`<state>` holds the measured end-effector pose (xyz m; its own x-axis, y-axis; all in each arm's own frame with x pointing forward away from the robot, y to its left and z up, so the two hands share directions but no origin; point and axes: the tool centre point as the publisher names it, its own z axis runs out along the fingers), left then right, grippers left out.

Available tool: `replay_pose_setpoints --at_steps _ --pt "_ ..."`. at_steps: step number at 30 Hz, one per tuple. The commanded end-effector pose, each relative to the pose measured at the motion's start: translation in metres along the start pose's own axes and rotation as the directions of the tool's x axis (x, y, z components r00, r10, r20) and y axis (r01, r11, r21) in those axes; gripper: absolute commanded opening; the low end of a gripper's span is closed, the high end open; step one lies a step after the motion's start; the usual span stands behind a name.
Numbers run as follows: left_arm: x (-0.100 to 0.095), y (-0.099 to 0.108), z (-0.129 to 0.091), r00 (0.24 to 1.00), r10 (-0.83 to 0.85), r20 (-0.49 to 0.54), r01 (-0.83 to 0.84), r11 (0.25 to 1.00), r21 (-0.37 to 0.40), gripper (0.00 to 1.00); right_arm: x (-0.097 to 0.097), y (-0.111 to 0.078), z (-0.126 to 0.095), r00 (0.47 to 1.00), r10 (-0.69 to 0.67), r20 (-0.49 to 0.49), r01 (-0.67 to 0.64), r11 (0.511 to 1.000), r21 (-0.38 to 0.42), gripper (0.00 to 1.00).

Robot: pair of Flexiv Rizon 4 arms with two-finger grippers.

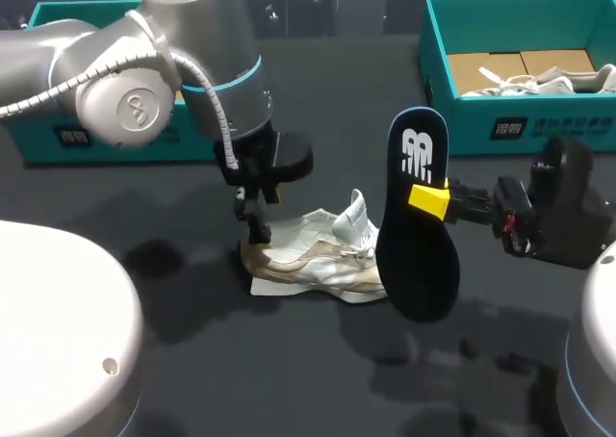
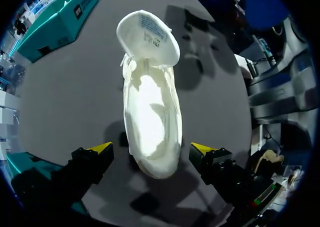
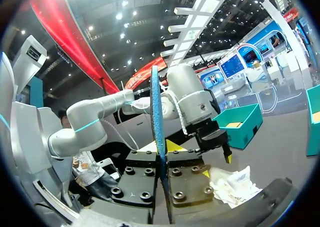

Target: Take the shoe out of the shoebox, open the shoe tongue, remove and reinsert the insole, then place the shoe into the shoebox

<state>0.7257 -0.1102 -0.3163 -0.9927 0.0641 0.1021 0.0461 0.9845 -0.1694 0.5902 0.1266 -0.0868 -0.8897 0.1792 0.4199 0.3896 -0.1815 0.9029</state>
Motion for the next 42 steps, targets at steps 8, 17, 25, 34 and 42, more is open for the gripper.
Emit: replay_pose_setpoints --at_steps 8,17,25,34,42 --pt "-0.028 -0.039 0.014 1.000 -0.001 0.027 0.001 1.000 0.002 1.00 0.006 0.001 0.005 0.998 -0.001 0.057 0.001 1.000 -0.001 0.00" --pt "-0.037 -0.052 0.041 0.999 -0.016 0.032 0.017 1.000 -0.011 1.00 0.006 0.001 0.005 0.998 -0.001 0.057 0.001 1.000 -0.001 0.00" --pt "-0.038 -0.056 0.062 0.999 -0.025 0.023 0.026 0.999 -0.031 0.91 0.006 0.001 0.005 0.998 -0.001 0.057 0.001 1.000 -0.001 0.00" --pt "-0.035 -0.058 0.073 1.000 -0.019 0.005 0.020 0.999 -0.051 0.45 0.006 0.001 0.005 0.998 -0.001 0.057 0.001 1.000 -0.001 0.00" --pt "-0.035 -0.060 0.078 1.000 -0.010 -0.013 0.009 0.997 -0.071 0.06 0.006 0.001 0.005 0.998 -0.001 0.057 0.001 1.000 -0.001 0.00"
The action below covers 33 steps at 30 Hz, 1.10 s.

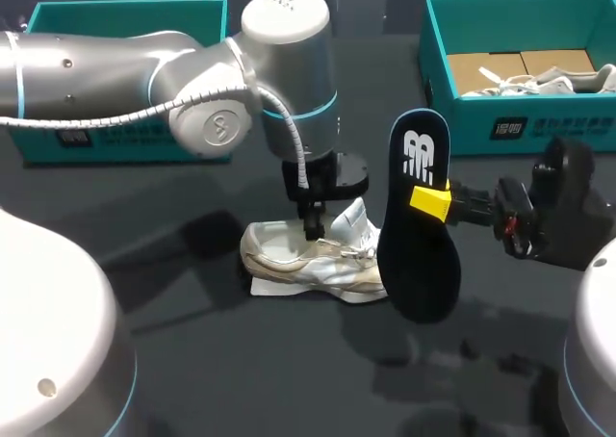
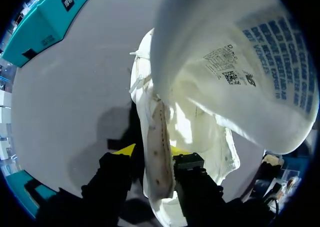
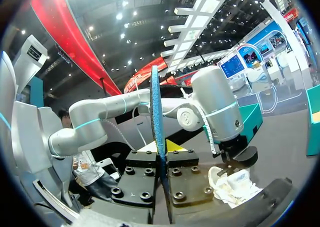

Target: Take the shoe out of the shoebox, open the shoe tongue, remove and reinsert the insole, then place the shoe into the shoebox

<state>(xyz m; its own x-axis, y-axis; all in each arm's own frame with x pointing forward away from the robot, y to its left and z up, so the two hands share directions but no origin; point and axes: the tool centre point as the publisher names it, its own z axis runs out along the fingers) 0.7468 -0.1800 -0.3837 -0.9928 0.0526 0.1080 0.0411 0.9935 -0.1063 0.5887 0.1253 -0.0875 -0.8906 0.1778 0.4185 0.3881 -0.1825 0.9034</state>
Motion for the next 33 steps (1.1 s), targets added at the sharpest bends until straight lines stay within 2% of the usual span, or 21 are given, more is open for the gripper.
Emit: replay_pose_setpoints --at_steps 1,9,13,15,28,31,33 --pt "-0.002 -0.004 0.003 1.000 0.004 -0.013 -0.005 1.000 -0.009 0.00 0.005 0.002 0.007 0.998 0.001 0.058 -0.001 1.000 0.001 0.00" --pt "0.005 -0.005 -0.006 0.996 0.069 -0.055 -0.069 0.998 0.014 0.00 0.005 0.002 0.007 0.998 0.001 0.058 -0.001 1.000 0.001 0.00" --pt "0.010 -0.006 -0.029 0.977 0.180 -0.116 -0.173 0.983 0.065 0.00 0.005 0.002 0.007 0.998 0.001 0.058 -0.001 1.000 0.001 0.00" --pt "0.012 -0.009 -0.041 0.970 0.210 -0.122 -0.204 0.977 0.057 0.00 0.005 0.002 0.007 0.998 0.001 0.058 -0.001 1.000 0.001 0.00" --pt "0.012 -0.009 -0.041 0.970 0.210 -0.122 -0.204 0.977 0.057 0.00 0.005 0.002 0.007 0.998 0.001 0.058 -0.001 1.000 0.001 0.00" --pt "0.011 -0.006 -0.055 0.919 0.377 -0.120 -0.371 0.926 0.063 0.00 0.005 0.002 0.007 0.998 0.001 0.058 -0.001 1.000 0.001 0.00" --pt "0.011 -0.008 -0.064 0.853 0.505 -0.129 -0.507 0.862 0.021 0.00 0.005 0.002 0.007 0.998 0.001 0.058 -0.001 1.000 0.001 0.00"
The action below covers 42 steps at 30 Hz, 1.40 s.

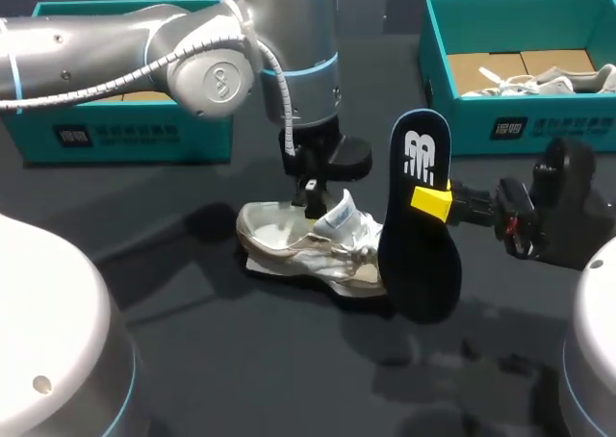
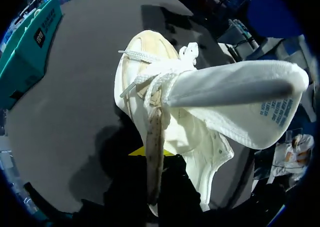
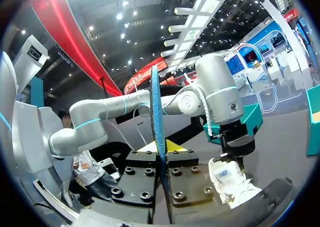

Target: Take the shoe out of the shoebox, open the shoe tongue, remove and reinsert the insole, then place the shoe into the shoebox

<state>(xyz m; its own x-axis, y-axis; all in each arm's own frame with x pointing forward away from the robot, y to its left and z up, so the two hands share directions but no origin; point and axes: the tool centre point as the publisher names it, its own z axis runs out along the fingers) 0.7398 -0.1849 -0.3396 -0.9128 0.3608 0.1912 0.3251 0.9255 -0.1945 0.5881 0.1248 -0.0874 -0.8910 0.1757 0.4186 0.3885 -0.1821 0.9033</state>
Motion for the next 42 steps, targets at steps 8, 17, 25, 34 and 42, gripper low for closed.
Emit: replay_pose_setpoints --at_steps 8,17,25,34,42 --pt "0.019 -0.011 -0.041 0.790 0.609 -0.064 -0.611 0.777 -0.148 0.00 0.005 0.002 0.007 0.998 0.000 0.060 0.000 1.000 0.000 0.00" --pt "0.019 -0.011 -0.041 0.790 0.609 -0.064 -0.611 0.777 -0.148 0.00 0.005 0.002 0.007 0.998 0.000 0.060 0.000 1.000 0.000 0.00" --pt "0.019 -0.019 -0.034 0.489 0.864 -0.120 -0.871 0.476 -0.122 0.00 0.005 0.002 0.007 0.998 0.000 0.060 0.000 1.000 0.000 0.00" --pt "0.014 -0.024 -0.021 0.350 0.918 -0.187 -0.933 0.325 -0.153 0.00 0.005 0.002 0.007 0.998 0.000 0.060 0.000 1.000 0.000 0.00" --pt "0.003 -0.026 -0.008 0.311 0.933 -0.182 -0.948 0.289 -0.137 0.00 0.005 0.002 0.007 0.998 0.000 0.060 0.000 1.000 0.000 0.00"
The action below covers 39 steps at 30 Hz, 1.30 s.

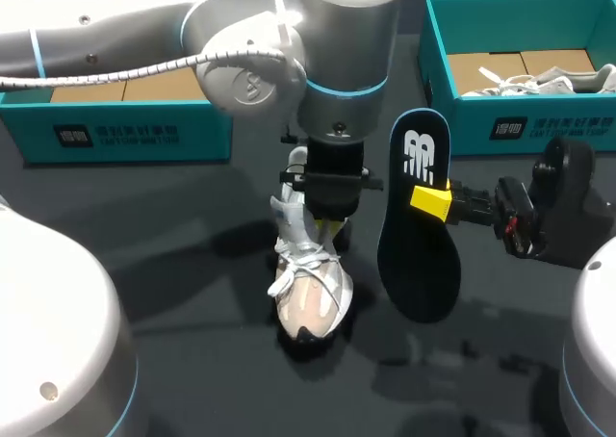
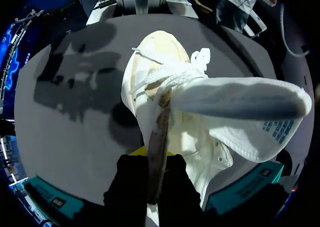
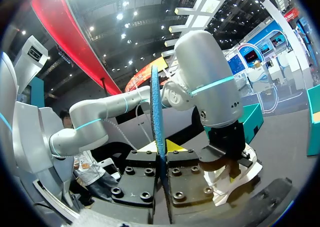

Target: Take the shoe out of the shoebox, open the shoe tongue, remove and reinsert the insole, then place the shoe into the shoebox

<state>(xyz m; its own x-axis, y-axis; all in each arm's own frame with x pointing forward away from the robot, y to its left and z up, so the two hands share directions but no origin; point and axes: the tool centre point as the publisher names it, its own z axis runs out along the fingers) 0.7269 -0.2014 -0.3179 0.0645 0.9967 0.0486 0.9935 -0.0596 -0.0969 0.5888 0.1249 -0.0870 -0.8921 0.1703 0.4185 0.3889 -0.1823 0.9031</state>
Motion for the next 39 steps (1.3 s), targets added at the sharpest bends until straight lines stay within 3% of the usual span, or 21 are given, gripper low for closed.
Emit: replay_pose_setpoints --at_steps 1,39 --pt "-0.007 0.004 0.009 1.000 0.004 -0.003 -0.004 1.000 0.012 0.00 0.005 0.001 0.007 0.998 0.000 0.066 0.000 1.000 0.000 0.00" --pt "-0.037 0.012 0.068 0.995 0.050 -0.083 -0.044 0.997 0.066 0.00 0.005 0.001 0.007 0.998 0.000 0.066 0.000 1.000 0.000 0.00"
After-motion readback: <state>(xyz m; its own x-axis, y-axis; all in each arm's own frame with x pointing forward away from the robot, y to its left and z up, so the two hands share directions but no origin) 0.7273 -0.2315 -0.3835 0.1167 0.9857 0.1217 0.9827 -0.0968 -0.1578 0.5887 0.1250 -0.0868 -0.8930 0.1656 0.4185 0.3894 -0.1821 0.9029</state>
